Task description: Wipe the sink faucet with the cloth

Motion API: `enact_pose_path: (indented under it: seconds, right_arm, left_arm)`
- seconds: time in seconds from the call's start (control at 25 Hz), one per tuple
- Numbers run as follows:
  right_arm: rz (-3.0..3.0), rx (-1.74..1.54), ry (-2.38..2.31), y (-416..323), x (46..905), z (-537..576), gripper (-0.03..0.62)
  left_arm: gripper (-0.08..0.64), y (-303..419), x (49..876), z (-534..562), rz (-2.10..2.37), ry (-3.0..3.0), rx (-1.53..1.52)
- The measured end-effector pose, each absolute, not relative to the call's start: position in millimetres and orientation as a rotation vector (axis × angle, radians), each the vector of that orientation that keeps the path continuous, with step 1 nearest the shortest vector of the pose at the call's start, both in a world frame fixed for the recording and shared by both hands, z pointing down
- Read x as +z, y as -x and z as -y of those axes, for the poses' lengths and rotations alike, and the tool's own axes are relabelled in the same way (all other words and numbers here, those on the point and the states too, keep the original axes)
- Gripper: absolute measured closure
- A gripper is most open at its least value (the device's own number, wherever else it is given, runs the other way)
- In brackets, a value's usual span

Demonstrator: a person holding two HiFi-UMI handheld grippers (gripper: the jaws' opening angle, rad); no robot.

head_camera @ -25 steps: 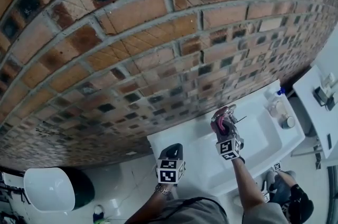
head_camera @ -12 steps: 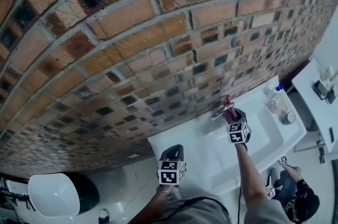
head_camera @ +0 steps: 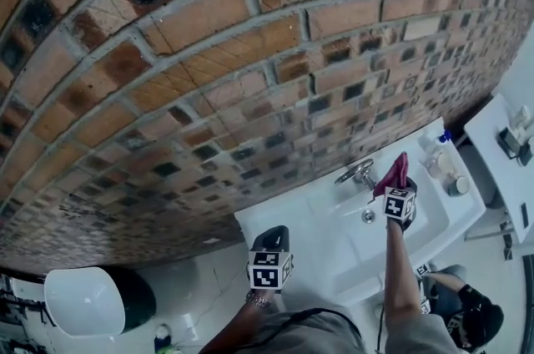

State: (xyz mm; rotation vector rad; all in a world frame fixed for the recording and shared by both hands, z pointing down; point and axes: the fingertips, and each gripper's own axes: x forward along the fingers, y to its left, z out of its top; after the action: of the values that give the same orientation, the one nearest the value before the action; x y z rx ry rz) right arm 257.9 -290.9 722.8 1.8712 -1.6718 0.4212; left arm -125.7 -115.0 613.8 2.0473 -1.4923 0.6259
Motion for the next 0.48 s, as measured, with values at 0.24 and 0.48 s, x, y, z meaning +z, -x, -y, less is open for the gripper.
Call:
enact_pose_path:
  seconds: [0.24, 0.48]
  right_arm:
    - [1.661, 0.699, -1.695, -253, 791, 257, 0.553]
    - [1.919, 0.728, -1.450, -155, 807, 249, 0.552]
  left_arm:
    - [0.532, 119, 612, 118, 1.479, -2.060, 0.626]
    - [0.532, 107, 614, 119, 1.458, -2.077, 0.643]
